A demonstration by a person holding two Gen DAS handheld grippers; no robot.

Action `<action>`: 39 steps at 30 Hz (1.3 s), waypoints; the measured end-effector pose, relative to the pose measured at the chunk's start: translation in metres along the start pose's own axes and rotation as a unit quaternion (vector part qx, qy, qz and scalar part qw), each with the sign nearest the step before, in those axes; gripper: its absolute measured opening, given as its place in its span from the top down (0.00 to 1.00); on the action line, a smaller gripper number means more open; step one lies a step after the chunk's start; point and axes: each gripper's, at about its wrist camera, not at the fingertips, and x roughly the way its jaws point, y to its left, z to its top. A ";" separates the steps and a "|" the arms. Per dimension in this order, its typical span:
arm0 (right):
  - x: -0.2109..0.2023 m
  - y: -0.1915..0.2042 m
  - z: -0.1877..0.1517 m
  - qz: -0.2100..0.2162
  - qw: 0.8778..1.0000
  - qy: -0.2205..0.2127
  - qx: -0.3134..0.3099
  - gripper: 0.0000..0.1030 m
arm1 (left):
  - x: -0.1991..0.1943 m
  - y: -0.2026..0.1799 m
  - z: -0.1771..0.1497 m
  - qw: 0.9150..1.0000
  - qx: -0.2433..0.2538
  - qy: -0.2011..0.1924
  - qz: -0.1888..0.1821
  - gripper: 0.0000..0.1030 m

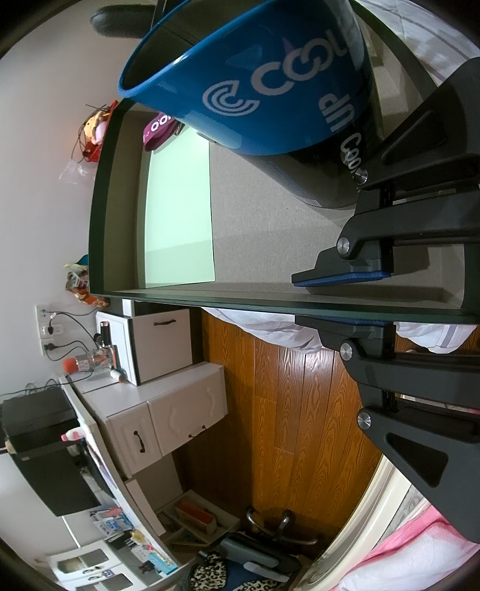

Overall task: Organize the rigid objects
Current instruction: 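Lift the remote with the right tool and carry it over the tray, then lower the remote into the tray and open the right tool, then move the right tool to the clear bottle with blue cap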

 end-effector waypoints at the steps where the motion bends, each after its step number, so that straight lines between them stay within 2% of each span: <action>1: 0.001 0.000 -0.001 0.005 1.000 0.003 0.003 0.58 | 0.000 0.001 0.000 1.000 0.000 0.000 0.000 0.88; 8: 0.011 0.002 0.000 0.007 1.000 0.020 -0.003 0.59 | -0.001 0.000 0.000 1.000 0.001 0.000 0.001 0.88; 11: 0.026 -0.001 -0.006 -0.021 0.999 0.039 -0.006 0.68 | -0.001 0.001 0.000 1.000 0.000 0.000 0.000 0.88; 13: 0.035 -0.003 -0.013 -0.023 0.999 0.050 -0.002 0.73 | 0.000 0.000 0.000 1.000 0.001 -0.001 0.001 0.88; 18: 0.035 0.005 -0.017 -0.041 0.998 0.045 -0.014 0.73 | 0.000 -0.001 0.002 1.000 0.002 0.000 0.002 0.88; 24: 0.026 0.007 -0.017 -0.039 0.999 0.033 -0.009 0.72 | 0.000 -0.001 0.002 1.000 0.002 0.000 0.002 0.88; 26: 0.018 0.009 -0.017 -0.046 0.999 0.022 -0.012 0.70 | 0.000 0.000 0.002 1.000 0.002 0.000 0.002 0.88; 28: 0.009 0.008 -0.014 -0.061 0.998 0.004 -0.011 0.60 | -0.001 0.000 0.002 1.000 0.002 0.000 0.002 0.88; 36: -0.023 -0.012 -0.005 -0.120 0.992 -0.048 0.009 0.58 | 0.000 -0.002 0.002 1.000 0.003 0.000 0.002 0.88; 38: -0.032 -0.019 -0.002 -0.134 0.989 -0.061 0.019 0.50 | 0.000 -0.001 0.003 1.000 0.002 0.000 0.002 0.88; 39: -0.037 -0.024 -0.001 -0.144 0.987 -0.071 0.025 0.40 | 0.000 -0.001 0.003 1.000 0.003 0.000 0.002 0.88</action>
